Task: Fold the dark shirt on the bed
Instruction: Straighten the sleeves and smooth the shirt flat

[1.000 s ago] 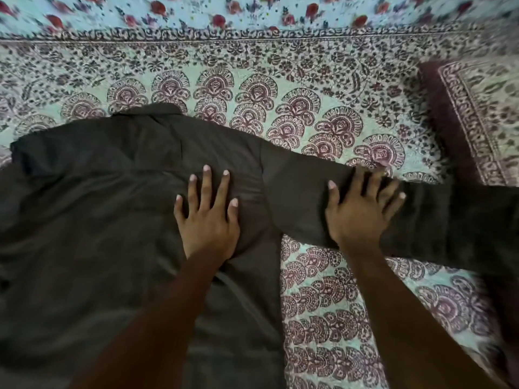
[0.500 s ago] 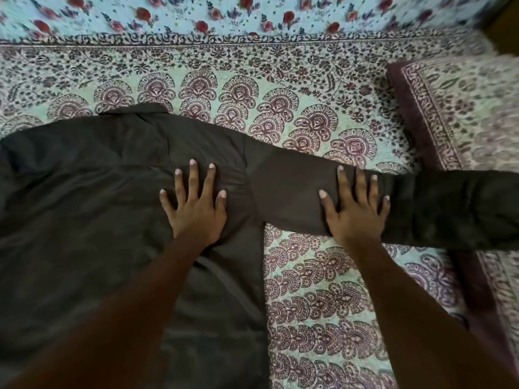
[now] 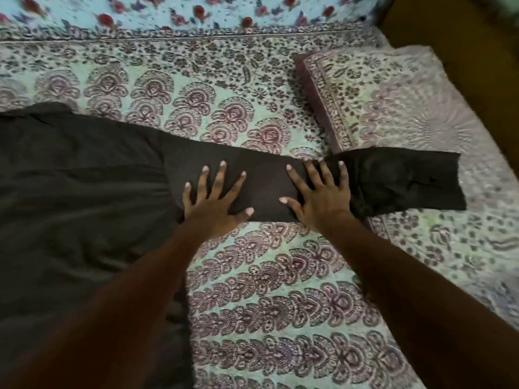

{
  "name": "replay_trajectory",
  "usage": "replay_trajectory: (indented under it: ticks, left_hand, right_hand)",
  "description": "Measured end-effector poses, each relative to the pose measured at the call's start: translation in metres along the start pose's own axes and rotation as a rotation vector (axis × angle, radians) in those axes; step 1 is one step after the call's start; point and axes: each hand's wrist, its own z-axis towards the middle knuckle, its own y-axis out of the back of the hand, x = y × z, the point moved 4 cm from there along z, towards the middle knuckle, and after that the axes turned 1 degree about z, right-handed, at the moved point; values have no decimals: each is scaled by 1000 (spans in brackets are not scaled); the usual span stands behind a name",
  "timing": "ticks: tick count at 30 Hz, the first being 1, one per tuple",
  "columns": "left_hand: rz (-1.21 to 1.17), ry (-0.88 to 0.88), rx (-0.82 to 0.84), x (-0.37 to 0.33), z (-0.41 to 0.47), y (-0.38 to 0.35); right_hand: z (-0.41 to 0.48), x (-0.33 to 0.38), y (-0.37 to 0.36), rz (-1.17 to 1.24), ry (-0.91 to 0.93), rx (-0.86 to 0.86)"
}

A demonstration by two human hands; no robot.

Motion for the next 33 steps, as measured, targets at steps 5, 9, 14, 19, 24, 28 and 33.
replay_trajectory:
  ticks: [5,9,14,19,24,28,33]
  left_hand:
    - [31,58,79,1,1,1]
    - [36,67,128,-1,0,4]
    - [36,77,129,-2,0,5]
    - [27,84,90,-1,-1,4]
    - [13,77,74,-2,-2,5]
    - [-46,8,32,-1,-5,9]
    - [-21,-108,-369,41,-60,22]
  right_hand:
    - [-21,-57,17,-287,21,3]
    - [-50,-108,37,-127,-37,-234]
    - [-55,-102,46,11,-197,-351]
    - [-66,-130,36,81,-324,-339]
    - [-76,-148,48,175,-486,-262]
    - [-68,-90,62,109,-279,-304]
    - [-48,38,54,166,63,-167]
